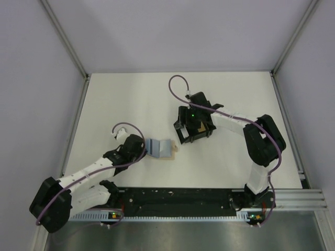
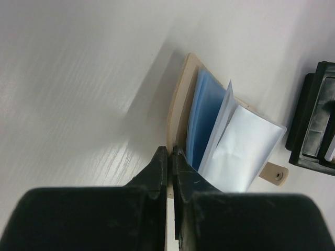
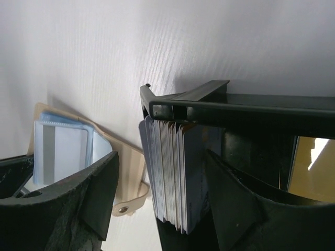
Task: Put the credit cards into the card holder
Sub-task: Insert the credit card into the card holder.
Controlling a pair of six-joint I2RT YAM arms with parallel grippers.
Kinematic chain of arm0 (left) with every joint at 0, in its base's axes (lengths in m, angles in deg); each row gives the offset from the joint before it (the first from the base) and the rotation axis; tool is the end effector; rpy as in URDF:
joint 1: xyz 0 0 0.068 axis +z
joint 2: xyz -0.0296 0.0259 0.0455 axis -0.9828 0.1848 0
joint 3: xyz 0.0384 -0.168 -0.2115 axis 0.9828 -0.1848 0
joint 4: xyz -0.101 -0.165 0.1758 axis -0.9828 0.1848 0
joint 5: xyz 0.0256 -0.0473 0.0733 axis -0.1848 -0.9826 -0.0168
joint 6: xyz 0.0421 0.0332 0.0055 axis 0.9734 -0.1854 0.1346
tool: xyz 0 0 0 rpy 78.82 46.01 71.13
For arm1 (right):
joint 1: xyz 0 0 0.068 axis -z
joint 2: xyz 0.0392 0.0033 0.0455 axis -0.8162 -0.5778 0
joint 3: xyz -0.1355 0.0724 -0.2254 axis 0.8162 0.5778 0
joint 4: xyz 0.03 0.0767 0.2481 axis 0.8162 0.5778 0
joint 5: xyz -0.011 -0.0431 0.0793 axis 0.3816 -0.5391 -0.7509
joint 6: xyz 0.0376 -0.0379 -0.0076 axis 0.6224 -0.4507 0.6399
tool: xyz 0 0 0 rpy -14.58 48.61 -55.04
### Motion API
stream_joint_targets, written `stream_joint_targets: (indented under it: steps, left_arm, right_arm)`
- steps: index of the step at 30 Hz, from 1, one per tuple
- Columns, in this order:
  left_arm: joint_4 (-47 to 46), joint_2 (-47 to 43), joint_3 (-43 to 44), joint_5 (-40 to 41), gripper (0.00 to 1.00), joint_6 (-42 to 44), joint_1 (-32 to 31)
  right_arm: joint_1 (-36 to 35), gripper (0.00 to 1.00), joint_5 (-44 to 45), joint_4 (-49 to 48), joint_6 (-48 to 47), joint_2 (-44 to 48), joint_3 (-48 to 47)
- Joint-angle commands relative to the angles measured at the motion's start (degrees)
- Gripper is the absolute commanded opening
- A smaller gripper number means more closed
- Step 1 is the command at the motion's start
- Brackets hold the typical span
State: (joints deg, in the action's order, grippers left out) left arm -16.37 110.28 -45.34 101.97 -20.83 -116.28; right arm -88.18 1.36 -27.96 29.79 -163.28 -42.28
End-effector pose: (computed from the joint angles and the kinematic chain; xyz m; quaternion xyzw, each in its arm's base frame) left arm 0.1552 -0.1017 0.1693 -0.3081 0.8698 -0.1818 0.3399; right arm 0.3209 0.2218 0.1946 -0.0691 0.9368 0.2613 0.2220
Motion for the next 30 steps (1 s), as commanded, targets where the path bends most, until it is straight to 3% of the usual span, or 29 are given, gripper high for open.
stream_joint_targets:
  steps: [1,8,18,30]
  left_arm:
    - [-4.4,1.8,0.0,-3.0,0.0,1.7,1.4]
    - [-6.2,3.3,-0.3,-5.0,0.0,2.1,2.6]
    - [-6.8,4.0,-0.3,-5.7,0.0,2.5,3.4]
    - [-7.2,4.3,-0.5,-6.1,0.0,2.8,3.4]
  right_arm:
    - [0.4,0.66,-3.5,-0.3,-0.6,0.2,-3.0]
    - [0.5,0.62,-5.4,-0.3,0.1,2.0,-2.9]
    - [0.5,0.48,-5.9,-0.4,0.7,3.0,-2.8]
    - [0.5,0.18,-5.2,-0.3,0.7,3.2,-2.1]
